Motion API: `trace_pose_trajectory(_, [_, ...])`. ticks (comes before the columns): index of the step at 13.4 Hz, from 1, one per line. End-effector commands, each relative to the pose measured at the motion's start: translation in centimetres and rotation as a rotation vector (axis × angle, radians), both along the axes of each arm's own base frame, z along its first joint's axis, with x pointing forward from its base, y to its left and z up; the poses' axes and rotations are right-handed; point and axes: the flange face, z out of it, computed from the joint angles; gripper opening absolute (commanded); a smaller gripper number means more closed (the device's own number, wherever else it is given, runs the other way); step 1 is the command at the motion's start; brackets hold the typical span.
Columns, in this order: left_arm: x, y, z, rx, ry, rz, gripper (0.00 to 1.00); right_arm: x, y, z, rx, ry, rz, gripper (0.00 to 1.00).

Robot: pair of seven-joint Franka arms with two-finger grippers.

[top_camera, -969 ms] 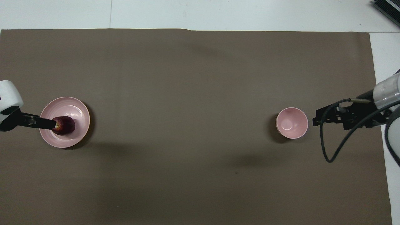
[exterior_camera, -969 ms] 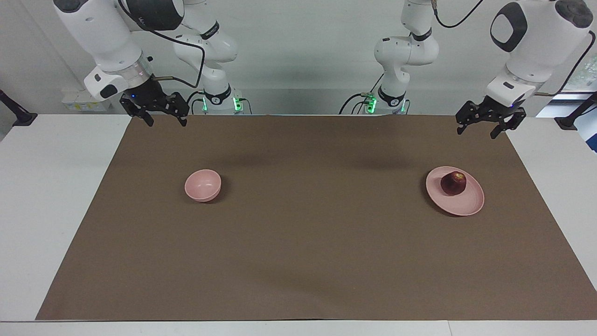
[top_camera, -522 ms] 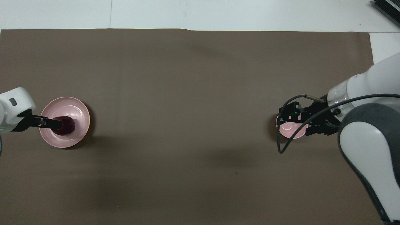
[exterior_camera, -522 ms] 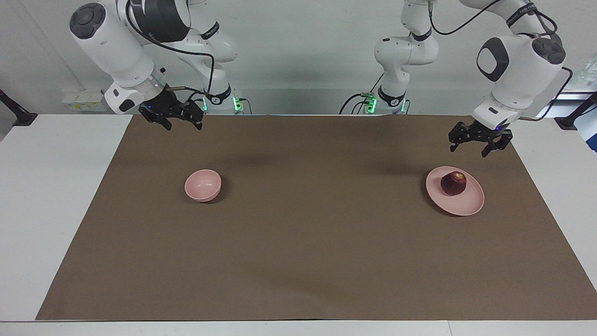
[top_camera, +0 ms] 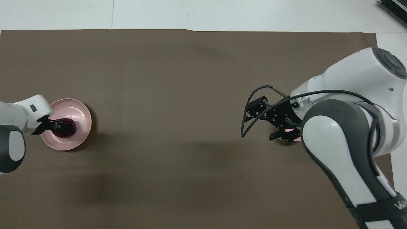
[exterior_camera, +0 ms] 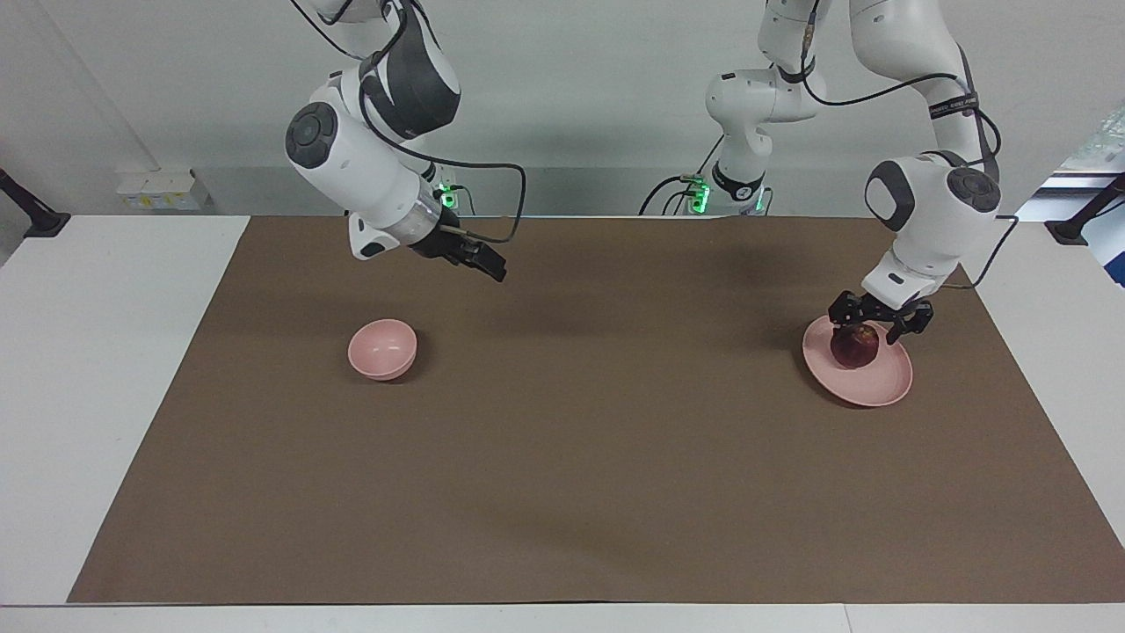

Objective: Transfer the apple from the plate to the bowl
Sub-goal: 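Close the left gripper on the apple while the right gripper moves inward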

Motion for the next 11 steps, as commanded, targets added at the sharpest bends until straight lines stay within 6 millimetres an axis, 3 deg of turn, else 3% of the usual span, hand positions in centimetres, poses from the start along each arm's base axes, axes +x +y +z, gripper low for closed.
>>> trace_pose_trajectory(1, [-0.6, 0.7, 0.0, 0.005, -0.024, 0.002, 0.7, 0.2, 1.9, -0.6, 0.05, 0.028, -0.07, 1.0])
trace_pose_trajectory(5, [-0.2, 0.4, 0.2, 0.008, -0.039, -0.004, 0.16, -0.1, 4.4, -0.6, 0.071, 0.037, -0.123, 1.0])
trace_pose_trajectory(6, [0.0, 0.3, 0.4, 0.008, -0.044, -0.007, 0.08, -0.3, 5.2, -0.5, 0.084, 0.042, -0.128, 1.0])
trace_pose_trajectory(8, [0.0, -0.1, 0.8, 0.008, -0.048, -0.013, 0.0, -0.4, 5.5, -0.3, 0.089, 0.04, -0.13, 1.0])
trace_pose_trajectory(11, [0.1, -1.7, 3.8, 0.0, -0.089, -0.023, 0.0, -0.2, 5.8, -0.1, 0.151, 0.059, -0.162, 1.0])
